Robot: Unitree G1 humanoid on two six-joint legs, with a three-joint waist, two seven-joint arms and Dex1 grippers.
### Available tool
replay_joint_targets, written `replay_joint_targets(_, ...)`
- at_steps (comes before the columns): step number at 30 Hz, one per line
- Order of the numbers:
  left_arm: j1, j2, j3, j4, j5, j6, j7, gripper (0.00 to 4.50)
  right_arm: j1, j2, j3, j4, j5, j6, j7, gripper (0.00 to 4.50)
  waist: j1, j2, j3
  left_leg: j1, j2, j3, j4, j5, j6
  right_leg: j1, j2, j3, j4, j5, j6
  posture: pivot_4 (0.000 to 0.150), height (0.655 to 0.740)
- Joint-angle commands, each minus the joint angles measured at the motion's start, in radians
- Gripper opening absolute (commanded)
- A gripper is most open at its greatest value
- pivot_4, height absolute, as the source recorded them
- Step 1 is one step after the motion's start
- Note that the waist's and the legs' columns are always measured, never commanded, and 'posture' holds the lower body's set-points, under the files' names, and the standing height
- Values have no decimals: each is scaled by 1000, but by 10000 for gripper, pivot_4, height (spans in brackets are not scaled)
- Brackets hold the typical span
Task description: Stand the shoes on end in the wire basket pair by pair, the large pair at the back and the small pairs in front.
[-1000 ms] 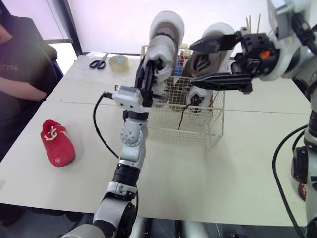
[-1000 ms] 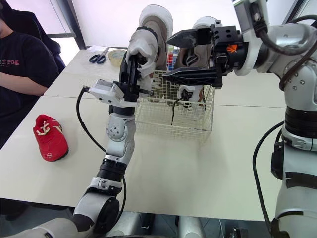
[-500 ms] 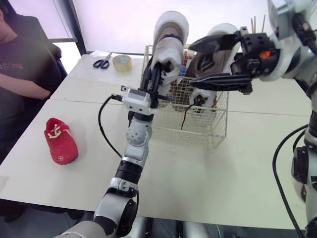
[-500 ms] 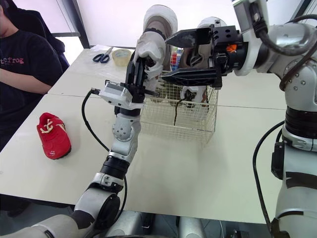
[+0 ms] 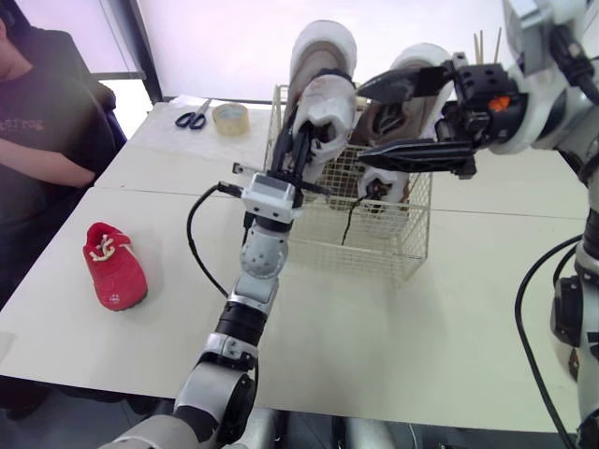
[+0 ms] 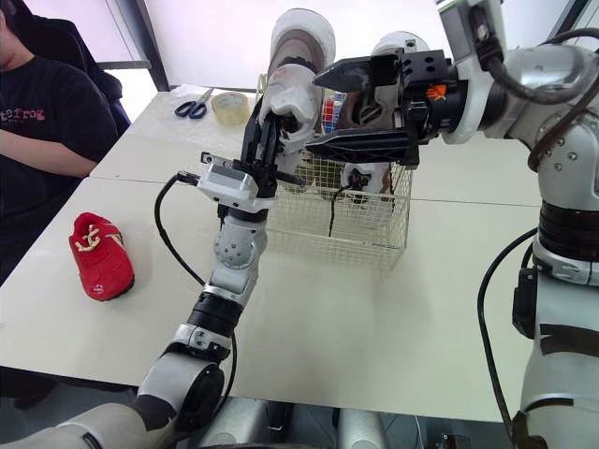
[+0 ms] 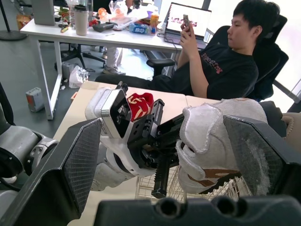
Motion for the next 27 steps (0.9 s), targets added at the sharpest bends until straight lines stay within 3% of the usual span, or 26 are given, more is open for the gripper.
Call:
replay_joint_targets(1, -34, -2, -10, -10, 8, -10, 13, 284, -37, -14, -19, -23, 7, -3, -1, 45000, 0, 0, 0, 0, 0, 0, 0, 0, 0, 0, 0, 0, 0, 0, 0, 1500, 7400)
replay_joint_targets(8, -37, -24, -10, -29, -10, 6, 27, 284, -36, -20, -24, -30, 12, 6, -5, 45000, 0, 0, 0, -2, 0, 0, 0, 0, 0, -3, 0, 0, 0, 0, 0, 1500, 7400)
replay_joint_targets(23, 113, -52, 37, 90, -73, 83, 88, 284, -45, -19, -12, -24, 8, 19, 7, 45000, 1, 0, 0, -2, 0, 0, 0, 0, 0, -2, 0, 0, 0, 0, 0, 1500, 7400)
replay_joint_targets(27, 136, -54, 30, 100, -109, 101, 53, 14662, -45, -15, -10, -19, 5, 13, 11, 45000, 1, 1, -1, 1, 0, 0, 0, -1, -1, 0, 0, 0, 0, 0, 0, 1500, 7400)
